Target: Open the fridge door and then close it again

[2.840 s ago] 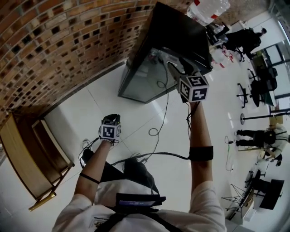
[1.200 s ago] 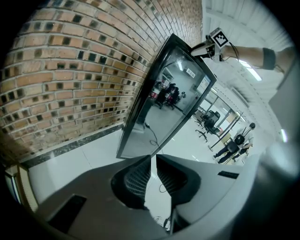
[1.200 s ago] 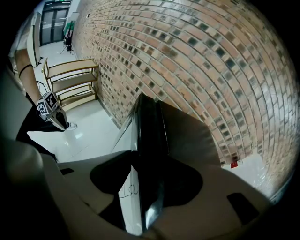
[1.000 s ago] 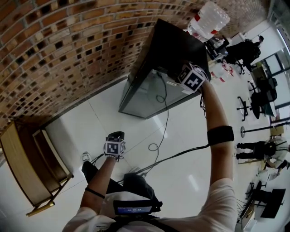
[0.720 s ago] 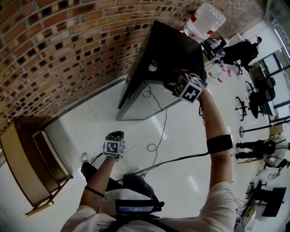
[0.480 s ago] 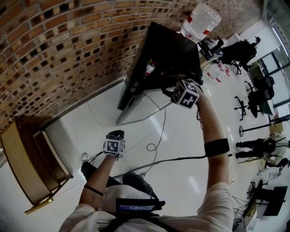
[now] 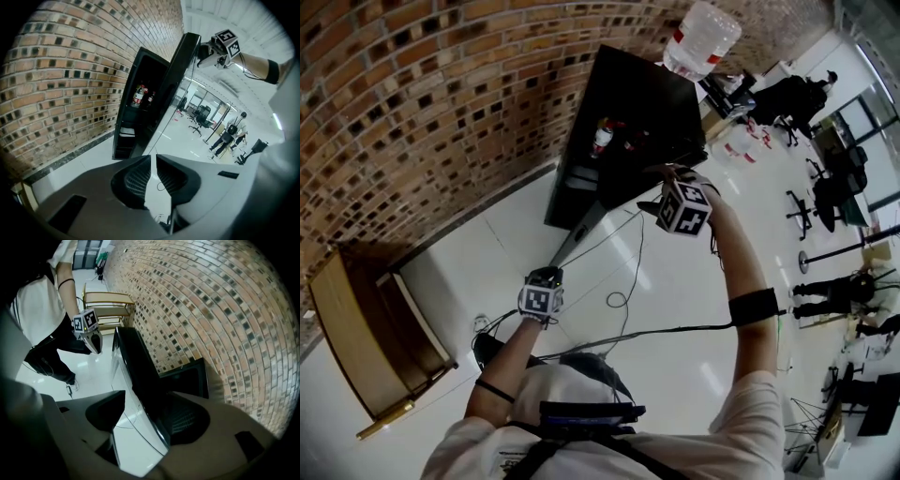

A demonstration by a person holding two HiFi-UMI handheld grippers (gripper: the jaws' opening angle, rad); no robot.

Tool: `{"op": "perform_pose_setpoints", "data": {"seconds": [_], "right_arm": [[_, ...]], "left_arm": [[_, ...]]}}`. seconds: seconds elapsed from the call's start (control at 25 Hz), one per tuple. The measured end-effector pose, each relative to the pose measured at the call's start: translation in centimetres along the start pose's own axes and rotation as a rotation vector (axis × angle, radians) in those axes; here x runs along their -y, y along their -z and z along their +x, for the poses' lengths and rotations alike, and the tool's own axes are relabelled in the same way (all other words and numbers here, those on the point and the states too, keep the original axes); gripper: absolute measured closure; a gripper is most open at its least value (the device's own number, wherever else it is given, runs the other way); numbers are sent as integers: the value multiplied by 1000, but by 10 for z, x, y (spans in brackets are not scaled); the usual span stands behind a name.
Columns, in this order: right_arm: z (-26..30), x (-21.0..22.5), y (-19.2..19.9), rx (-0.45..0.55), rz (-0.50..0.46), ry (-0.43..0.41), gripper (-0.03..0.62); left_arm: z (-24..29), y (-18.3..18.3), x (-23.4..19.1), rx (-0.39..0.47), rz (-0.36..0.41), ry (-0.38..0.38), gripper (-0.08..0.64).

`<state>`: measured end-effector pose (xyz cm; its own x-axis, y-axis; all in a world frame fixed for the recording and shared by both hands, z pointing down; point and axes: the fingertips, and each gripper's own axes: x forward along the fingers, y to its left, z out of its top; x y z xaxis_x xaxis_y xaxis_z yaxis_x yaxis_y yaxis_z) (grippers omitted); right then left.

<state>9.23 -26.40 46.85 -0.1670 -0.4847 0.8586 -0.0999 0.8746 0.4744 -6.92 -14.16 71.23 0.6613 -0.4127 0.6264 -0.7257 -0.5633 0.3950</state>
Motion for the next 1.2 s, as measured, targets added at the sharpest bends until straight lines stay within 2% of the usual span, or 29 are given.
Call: {"op": "perform_pose_setpoints", "data": {"seconds": [0.16, 0.6, 0.8, 1.2], "right_arm": [[-19, -25, 5, 4, 24, -29, 276], [-45, -59, 27, -28, 48, -15, 287], [-56, -74, 44, -50, 35, -4, 307], [-82, -107, 94, -121, -37, 24, 305]], "left_arm": [[-1, -2, 14, -5, 28, 14, 523], [0, 7, 43, -30, 91, 38, 525], [0, 8, 49, -36, 114, 37, 524], [11, 14, 77, -44, 150, 62, 523]]}}
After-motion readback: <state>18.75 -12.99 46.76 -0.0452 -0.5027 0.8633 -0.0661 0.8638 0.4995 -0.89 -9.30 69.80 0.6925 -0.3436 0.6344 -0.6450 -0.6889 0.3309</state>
